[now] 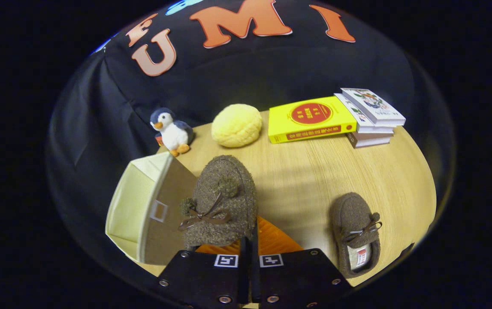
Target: Open the storage box then place both shoes into the box .Put the left shoe in first, then the right shoe, with the right side of both shoes facing outward in a uniform manner.
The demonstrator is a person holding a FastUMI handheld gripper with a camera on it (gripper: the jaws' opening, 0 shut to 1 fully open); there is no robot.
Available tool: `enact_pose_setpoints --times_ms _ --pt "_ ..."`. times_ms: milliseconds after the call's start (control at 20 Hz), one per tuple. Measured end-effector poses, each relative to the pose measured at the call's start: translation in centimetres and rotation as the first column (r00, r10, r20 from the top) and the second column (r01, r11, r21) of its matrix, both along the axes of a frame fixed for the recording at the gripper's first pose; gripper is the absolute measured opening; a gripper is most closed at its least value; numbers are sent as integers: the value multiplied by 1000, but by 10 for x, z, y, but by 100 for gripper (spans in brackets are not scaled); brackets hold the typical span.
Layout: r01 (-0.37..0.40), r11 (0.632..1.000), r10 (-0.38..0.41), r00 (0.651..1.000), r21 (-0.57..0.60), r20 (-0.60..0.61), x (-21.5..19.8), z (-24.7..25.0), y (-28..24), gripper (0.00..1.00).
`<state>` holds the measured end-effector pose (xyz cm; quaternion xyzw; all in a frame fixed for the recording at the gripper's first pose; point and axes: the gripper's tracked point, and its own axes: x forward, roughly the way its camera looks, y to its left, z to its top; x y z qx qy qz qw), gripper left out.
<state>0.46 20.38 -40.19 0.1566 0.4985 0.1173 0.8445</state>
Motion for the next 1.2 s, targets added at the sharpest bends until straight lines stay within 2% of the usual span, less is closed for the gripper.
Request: enact_pose_setpoints --times_ms 200,500,900,1200 --pt "-39 999 39 998 10 53 18 57 38 4" --pt "-107 993 104 993 49 59 26 92 119 4" --pt "-126 992 127 991 20 -46 7 63 207 4" --pt "-89 996 86 983 -10 -160 -5 25 231 4"
